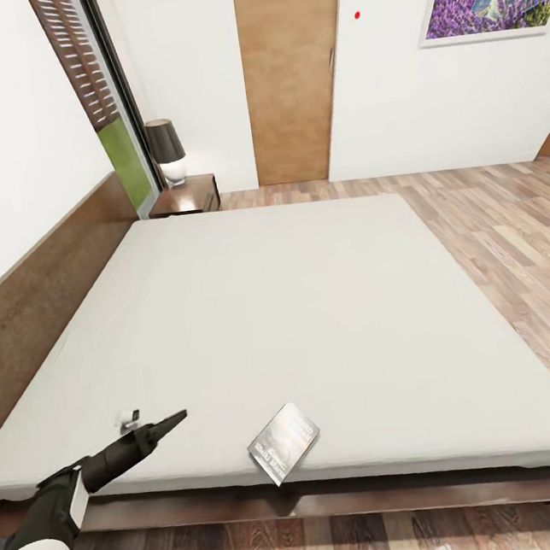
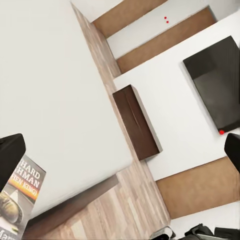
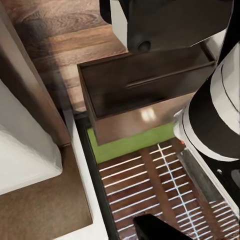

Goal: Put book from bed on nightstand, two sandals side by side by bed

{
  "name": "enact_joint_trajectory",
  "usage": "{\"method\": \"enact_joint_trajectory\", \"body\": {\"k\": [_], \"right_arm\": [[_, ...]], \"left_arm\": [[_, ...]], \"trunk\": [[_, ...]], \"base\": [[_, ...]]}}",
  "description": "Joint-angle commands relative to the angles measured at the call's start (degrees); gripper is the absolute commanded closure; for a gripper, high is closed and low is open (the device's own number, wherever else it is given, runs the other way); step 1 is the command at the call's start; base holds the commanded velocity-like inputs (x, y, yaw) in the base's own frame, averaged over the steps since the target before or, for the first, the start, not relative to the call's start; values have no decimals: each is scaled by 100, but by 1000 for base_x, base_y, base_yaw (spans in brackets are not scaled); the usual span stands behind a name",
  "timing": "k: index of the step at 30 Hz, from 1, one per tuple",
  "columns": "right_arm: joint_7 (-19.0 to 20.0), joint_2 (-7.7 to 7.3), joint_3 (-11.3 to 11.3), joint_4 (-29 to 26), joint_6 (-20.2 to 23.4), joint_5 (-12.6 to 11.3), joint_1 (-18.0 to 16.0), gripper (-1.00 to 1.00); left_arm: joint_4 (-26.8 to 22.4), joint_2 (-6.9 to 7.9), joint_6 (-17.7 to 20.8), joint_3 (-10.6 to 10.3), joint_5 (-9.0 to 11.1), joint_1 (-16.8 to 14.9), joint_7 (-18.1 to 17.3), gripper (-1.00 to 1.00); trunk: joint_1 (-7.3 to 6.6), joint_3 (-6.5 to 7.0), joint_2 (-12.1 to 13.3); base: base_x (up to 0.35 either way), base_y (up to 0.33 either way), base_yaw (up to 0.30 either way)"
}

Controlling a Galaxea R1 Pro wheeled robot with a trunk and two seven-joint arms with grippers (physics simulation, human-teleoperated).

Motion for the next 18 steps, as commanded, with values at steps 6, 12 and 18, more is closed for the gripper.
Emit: {"method": "enact_joint_trajectory", "body": {"k": [6,12,18], "right_arm": [[-554,887,-18,-32,59,-9,-21,-100],[-1699,1222,-19,-55,60,-20,-56,-100],[-1850,1303,-4,-122,60,-23,-74,-100]], "left_arm": [[-11,-160,489,7,-47,-5,-38,-100],[-17,-368,833,5,-49,-5,-38,-100],[-21,-417,1233,13,-39,-5,-38,-100]], "trunk": [[0,-5,-4],[0,-5,-4],[0,-5,-4]], "base": [[0,0,0],[0,0,0],[0,0,0]]}}
